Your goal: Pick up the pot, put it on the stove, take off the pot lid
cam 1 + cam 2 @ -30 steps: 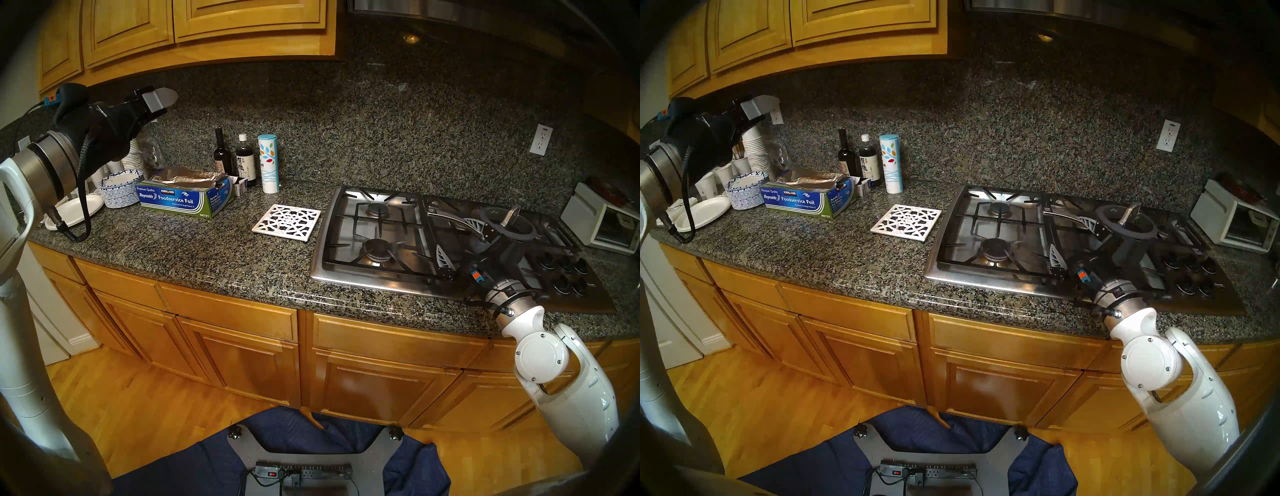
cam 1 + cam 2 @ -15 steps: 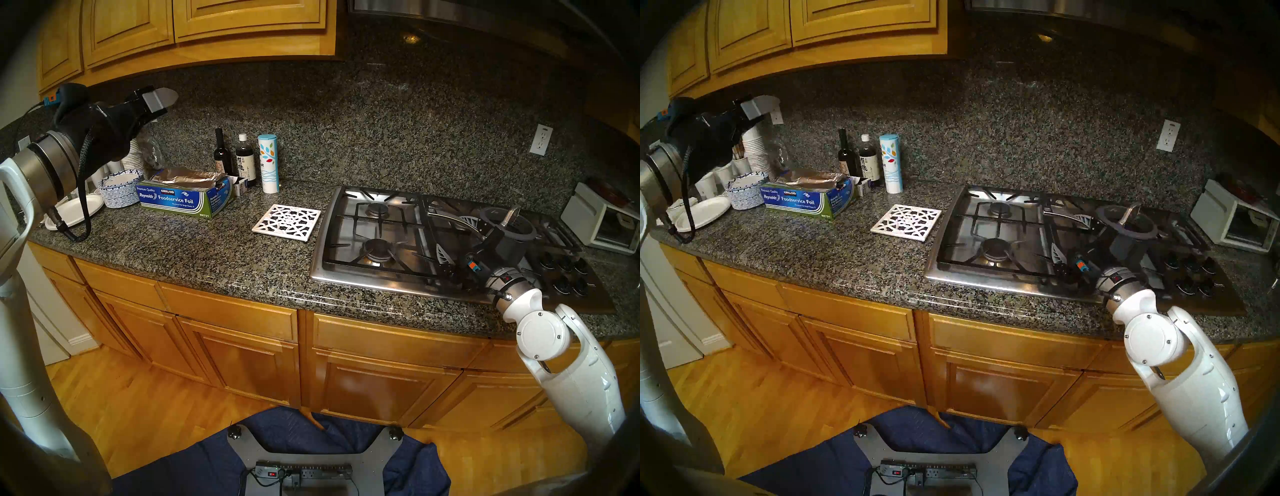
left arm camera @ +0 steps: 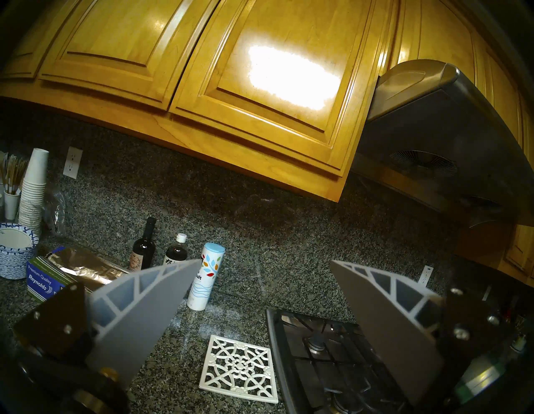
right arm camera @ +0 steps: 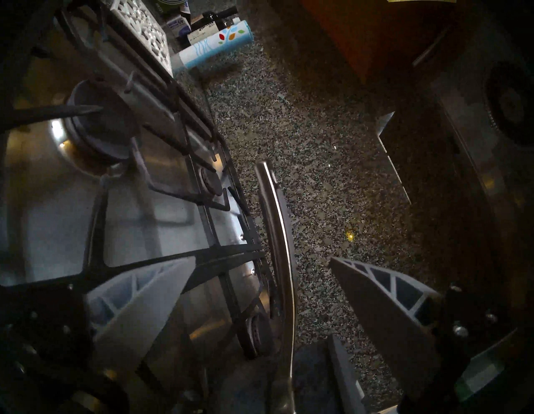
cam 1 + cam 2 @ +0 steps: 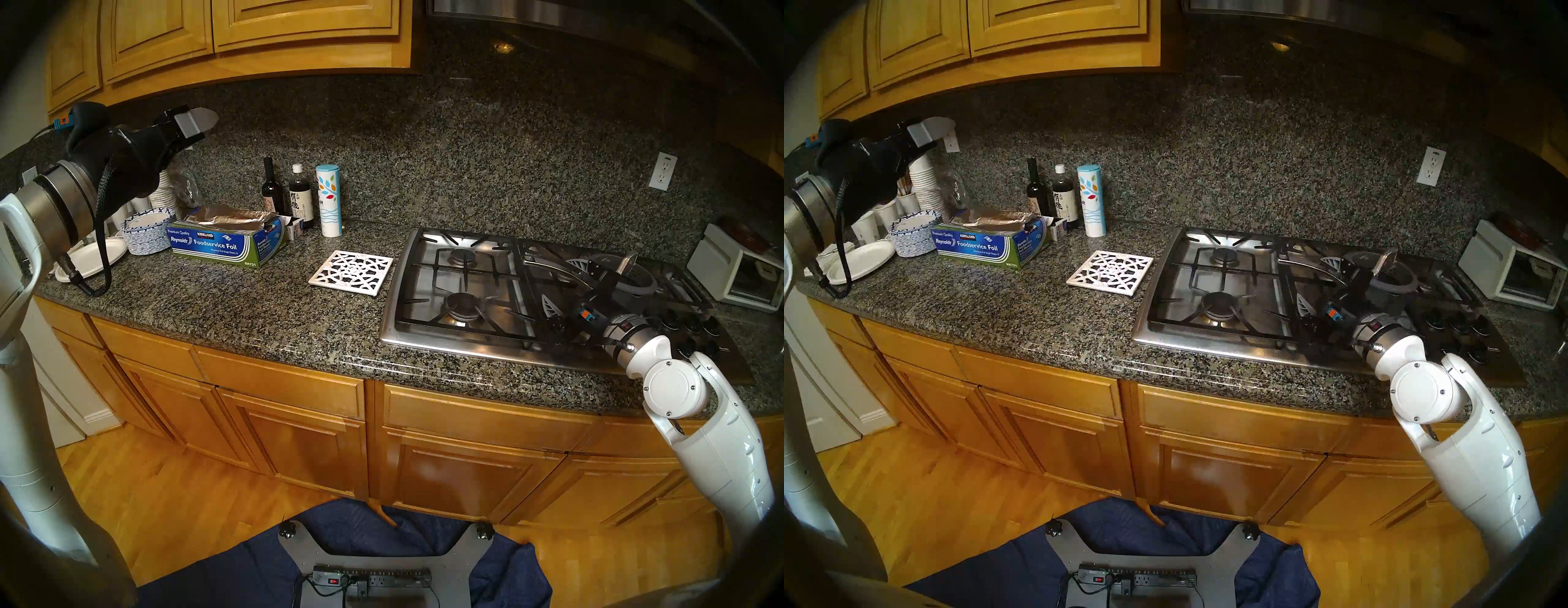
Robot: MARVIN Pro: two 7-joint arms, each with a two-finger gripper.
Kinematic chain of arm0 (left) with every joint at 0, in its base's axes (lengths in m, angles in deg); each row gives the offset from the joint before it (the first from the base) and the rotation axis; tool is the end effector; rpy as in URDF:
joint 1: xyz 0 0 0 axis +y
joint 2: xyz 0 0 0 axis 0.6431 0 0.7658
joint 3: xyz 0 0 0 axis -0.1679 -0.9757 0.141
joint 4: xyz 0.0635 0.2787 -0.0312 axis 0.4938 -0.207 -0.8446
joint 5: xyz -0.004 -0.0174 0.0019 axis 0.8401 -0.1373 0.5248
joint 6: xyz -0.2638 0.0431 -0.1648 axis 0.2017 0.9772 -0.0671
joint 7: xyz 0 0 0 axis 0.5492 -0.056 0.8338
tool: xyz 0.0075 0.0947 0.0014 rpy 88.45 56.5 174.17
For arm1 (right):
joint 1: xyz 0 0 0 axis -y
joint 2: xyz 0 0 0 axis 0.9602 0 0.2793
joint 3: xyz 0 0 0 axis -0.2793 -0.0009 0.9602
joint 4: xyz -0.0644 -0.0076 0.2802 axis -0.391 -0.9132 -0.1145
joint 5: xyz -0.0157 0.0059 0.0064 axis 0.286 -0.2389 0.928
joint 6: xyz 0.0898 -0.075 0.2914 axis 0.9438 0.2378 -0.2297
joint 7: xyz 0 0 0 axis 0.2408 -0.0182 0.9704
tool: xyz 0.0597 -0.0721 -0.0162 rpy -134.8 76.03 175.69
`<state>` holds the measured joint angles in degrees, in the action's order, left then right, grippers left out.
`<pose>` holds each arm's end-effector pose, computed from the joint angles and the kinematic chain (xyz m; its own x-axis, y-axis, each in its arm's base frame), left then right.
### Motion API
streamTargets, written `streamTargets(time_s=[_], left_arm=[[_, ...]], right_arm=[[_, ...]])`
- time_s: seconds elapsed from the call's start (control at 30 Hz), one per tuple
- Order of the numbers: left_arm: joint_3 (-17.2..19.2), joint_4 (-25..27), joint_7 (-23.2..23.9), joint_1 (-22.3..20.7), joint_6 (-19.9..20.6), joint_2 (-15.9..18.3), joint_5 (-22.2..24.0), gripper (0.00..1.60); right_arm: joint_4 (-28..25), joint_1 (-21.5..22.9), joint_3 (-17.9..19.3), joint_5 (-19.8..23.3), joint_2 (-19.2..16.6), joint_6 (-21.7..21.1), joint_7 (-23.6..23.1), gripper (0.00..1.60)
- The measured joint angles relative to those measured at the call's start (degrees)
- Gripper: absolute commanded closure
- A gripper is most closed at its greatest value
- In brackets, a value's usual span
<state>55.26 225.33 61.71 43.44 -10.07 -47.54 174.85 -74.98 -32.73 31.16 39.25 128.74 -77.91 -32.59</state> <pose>0.2785 0.1239 0.0507 -0.0264 0.3500 0.9364 -0.3172 -0.8912 0.3242 0.3694 -0.1535 -0.1820 -0.1833 0.9068 0.3796 0.1429 -0.3574 0.9230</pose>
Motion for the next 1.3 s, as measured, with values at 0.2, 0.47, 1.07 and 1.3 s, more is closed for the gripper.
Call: streamTargets(time_s=[0.2,0.47,1.07,1.3], left_arm=[[0.0,0.0,-0.01,0.0,0.0,0.01,0.01,0.0],[0.0,0.0,-0.01,0.0,0.0,0.01,0.03,0.0],[0.01,0.0,-0.03,0.03,0.02,0.03,0.09,0.0],[0.01,0.0,-0.03,0.04,0.02,0.04,0.11,0.0]], right_arm=[[1.43,2.51,-1.25,-0.78,-0.54,0.16,-0.38,0.0],[3.41,5.8,-4.44,-3.64,-1.95,-3.69,-3.13,0.0],[3.54,10.6,-7.83,-5.71,-2.36,-8.34,-8.46,0.0],[3.54,11.56,-8.18,-5.82,-2.36,-8.95,-9.85,0.0]])
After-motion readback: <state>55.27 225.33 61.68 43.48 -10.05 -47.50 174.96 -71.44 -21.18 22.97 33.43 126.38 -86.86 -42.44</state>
